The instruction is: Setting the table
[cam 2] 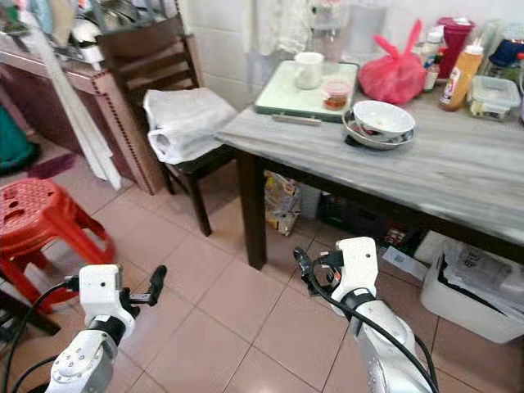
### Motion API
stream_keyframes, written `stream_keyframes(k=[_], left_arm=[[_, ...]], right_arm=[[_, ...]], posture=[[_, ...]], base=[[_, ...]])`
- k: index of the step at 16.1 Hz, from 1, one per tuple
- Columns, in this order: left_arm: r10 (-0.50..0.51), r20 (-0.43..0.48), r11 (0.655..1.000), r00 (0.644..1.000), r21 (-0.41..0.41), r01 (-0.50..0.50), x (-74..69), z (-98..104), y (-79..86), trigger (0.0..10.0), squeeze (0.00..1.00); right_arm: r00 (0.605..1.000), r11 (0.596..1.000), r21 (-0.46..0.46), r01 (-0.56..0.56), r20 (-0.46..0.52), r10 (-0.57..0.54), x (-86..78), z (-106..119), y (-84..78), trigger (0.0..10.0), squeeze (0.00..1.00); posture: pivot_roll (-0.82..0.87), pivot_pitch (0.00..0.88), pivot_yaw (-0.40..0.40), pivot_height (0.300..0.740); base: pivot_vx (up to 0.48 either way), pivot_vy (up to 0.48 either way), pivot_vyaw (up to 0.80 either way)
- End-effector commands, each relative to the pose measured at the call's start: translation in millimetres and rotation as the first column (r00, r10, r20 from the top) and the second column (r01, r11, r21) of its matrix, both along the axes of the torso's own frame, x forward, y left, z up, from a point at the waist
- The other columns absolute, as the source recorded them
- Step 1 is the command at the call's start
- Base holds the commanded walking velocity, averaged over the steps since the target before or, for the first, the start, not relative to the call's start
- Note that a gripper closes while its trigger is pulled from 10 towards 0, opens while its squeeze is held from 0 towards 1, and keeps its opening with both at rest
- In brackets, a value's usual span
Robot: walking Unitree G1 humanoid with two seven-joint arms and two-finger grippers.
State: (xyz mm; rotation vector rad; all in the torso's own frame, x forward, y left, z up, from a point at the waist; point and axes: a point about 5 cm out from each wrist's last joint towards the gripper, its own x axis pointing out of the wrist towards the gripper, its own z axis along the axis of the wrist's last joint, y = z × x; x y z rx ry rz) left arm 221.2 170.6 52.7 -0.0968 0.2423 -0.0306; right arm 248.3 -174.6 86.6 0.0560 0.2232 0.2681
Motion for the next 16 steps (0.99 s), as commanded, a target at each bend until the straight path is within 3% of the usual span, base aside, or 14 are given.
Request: stream_keyframes(k=[1, 6, 16], left_arm=[[-0.001, -0.013, 1.000, 1.000, 0.007, 0.001, 0.5, -1.1, 0.9, 10.0, 0.00], [0.016, -0.021, 1.000, 1.000, 0.022, -0.016, 3.4, -0.6, 2.1, 10.0, 0.00], [0.030, -0.046, 0.999, 0.999, 0.038, -0.028, 4.0, -2.1, 4.1, 10.0, 0.00]], right_arm=[[1.000, 1.000, 0.005, 0.011, 0.001, -0.011, 0.3, 2.5, -0.4, 10.0, 0.00], [1.000, 1.000, 0.008, 0.017, -0.004, -0.017, 0.7, 1.5, -0.5, 10.0, 0.00], [1.000, 1.000, 0.004, 0.011, -0.009, -0.010, 0.1, 1.0, -0.3, 10.0, 0.00]], posture=[[-0.10, 0.056, 0.056, 0.740], [-0.10, 0.054, 0.061, 0.740], [-0.10, 0.053, 0.056, 0.740]], base=[[0.000, 0.000, 0.00], [0.000, 0.000, -0.67], [0.000, 0.000, 0.00]])
